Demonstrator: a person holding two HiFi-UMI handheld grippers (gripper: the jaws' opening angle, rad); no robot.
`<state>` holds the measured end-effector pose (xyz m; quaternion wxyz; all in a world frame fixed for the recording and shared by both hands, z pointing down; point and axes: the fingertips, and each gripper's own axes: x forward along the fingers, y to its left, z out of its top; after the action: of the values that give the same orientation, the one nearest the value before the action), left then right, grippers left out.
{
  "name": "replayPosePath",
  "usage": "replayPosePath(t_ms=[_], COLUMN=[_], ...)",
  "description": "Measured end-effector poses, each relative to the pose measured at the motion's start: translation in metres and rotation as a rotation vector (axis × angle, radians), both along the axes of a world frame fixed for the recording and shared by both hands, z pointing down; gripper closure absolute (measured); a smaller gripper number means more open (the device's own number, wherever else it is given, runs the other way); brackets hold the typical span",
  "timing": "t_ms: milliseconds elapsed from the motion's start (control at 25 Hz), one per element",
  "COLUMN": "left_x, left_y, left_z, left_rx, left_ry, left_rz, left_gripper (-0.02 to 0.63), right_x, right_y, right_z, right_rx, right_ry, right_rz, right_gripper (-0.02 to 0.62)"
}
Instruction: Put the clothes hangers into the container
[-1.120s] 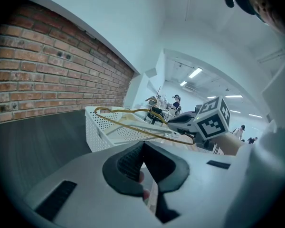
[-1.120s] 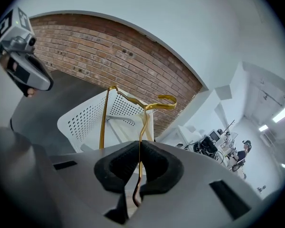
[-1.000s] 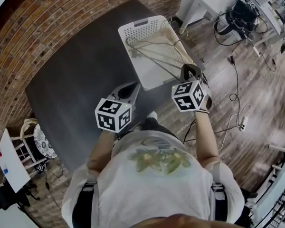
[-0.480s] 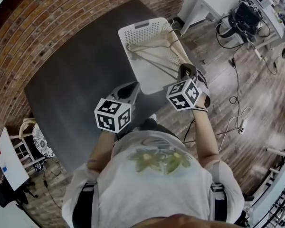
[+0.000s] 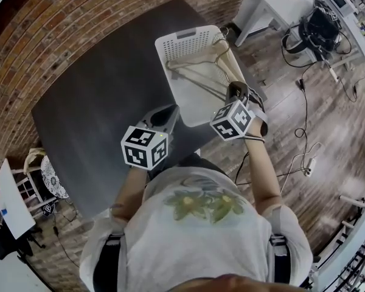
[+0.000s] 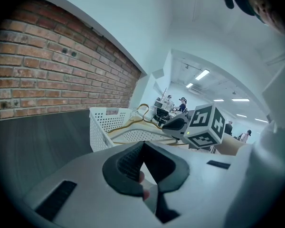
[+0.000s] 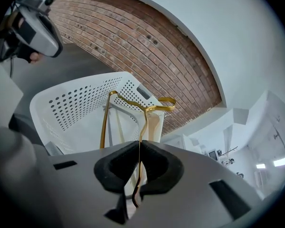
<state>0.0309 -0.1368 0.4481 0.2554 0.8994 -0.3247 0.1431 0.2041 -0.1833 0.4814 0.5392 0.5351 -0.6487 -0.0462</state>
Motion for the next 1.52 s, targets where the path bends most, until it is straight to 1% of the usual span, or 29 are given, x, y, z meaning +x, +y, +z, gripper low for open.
replayPosePath(t_ms=[480,720,920,1120,1160,1200,1240,1320,1440,1520], left_x=[-0.004,-0.004,-0.006,-0.007,-0.008,-0.008,-0.009,-0.010,-0.012,-0.011], left_y=[-0.017,-0.024,-0.027,-0.027,-0.027,-0.027,-0.027,-0.027,-0.027,-0.026], left_z=[0.007,0.011,0.013,0.012,0.012,0.012,0.012,0.012,0.011,0.009], left_rx=[-0.015,-0.026,-0.032,-0.034,-0.035,-0.035,-0.034,-0.033,-0.029,-0.024], left_ry=[-0.010,-0.014,-0.014,-0.014,-0.014,-0.014,-0.015,-0.016,-0.015,-0.013], left_rz=[-0.020,-0.018,-0.016,-0.019,-0.019,-0.020,-0.021,-0.021,-0.020,-0.018], left_gripper=[0.577,0.577,0.577,0.577,0.577,0.577,0.577,0.577,0.577,0.577], right_x=[-0.007,-0.008,-0.008,-0.015,-0.015,-0.015,-0.015,-0.017,-0.022,-0.024], right_y=[-0.017,-0.025,-0.029,-0.030,-0.030,-0.031,-0.032,-0.034,-0.033,-0.029], right_z=[0.023,0.032,0.037,0.041,0.041,0.039,0.036,0.023,0.000,-0.015], right_rx=[-0.057,-0.066,-0.059,-0.062,-0.054,-0.041,-0.022,0.035,0.120,0.167], right_ry=[0.021,0.040,0.096,0.087,0.088,0.085,0.077,0.046,-0.043,-0.096], right_rz=[-0.042,-0.035,-0.039,-0.048,-0.045,-0.041,-0.037,-0.026,-0.007,0.005], right_gripper=[0.555,0.555,0.555,0.548,0.520,0.462,0.443,0.443,0.446,0.474])
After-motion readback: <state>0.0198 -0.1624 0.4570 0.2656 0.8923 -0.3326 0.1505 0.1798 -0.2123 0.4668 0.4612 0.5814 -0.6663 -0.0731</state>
